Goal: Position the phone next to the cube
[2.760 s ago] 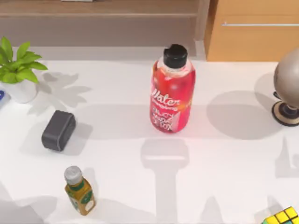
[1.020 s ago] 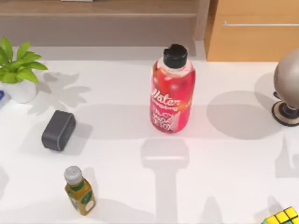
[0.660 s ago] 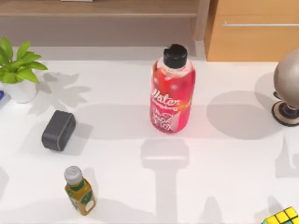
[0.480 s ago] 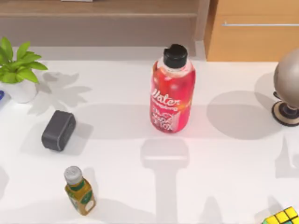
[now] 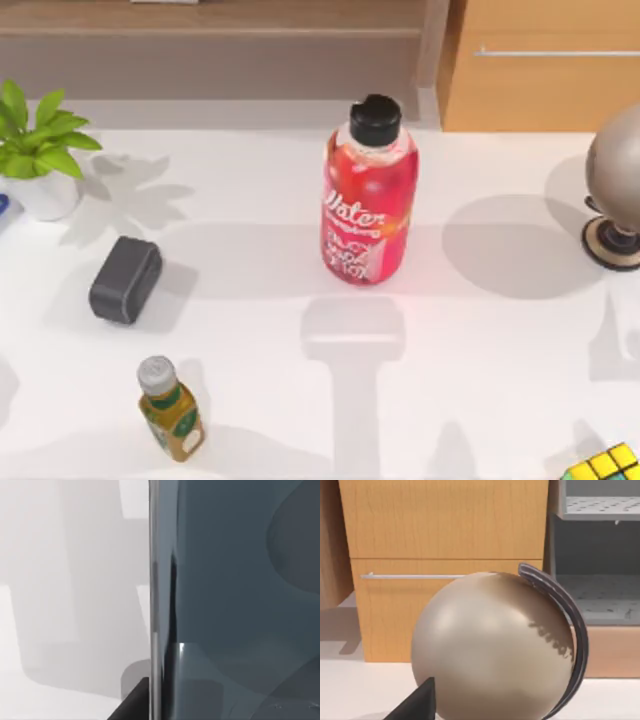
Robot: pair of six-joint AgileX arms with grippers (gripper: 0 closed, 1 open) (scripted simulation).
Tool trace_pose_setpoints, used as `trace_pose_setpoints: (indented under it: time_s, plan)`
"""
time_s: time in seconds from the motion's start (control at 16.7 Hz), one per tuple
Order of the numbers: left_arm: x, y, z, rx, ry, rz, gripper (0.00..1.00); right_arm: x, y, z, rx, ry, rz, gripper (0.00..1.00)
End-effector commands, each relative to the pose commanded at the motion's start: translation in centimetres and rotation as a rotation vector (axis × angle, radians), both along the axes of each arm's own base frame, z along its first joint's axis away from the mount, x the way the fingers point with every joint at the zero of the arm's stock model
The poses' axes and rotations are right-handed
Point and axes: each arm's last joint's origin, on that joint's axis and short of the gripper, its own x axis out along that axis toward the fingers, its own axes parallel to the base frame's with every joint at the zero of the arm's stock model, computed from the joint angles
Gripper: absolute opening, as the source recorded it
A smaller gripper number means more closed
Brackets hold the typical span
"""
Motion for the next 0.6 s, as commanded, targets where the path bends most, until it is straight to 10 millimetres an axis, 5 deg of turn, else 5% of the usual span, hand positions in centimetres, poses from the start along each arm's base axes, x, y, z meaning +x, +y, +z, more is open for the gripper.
trace_pose_setpoints:
  time_s: [0.6]
  plan:
    - [0.0, -0.1, 1.5, -0.004, -0.009, 0.006, 0.0, 0.0, 0.0, 0.0, 0.0, 0.0, 0.0, 1.0]
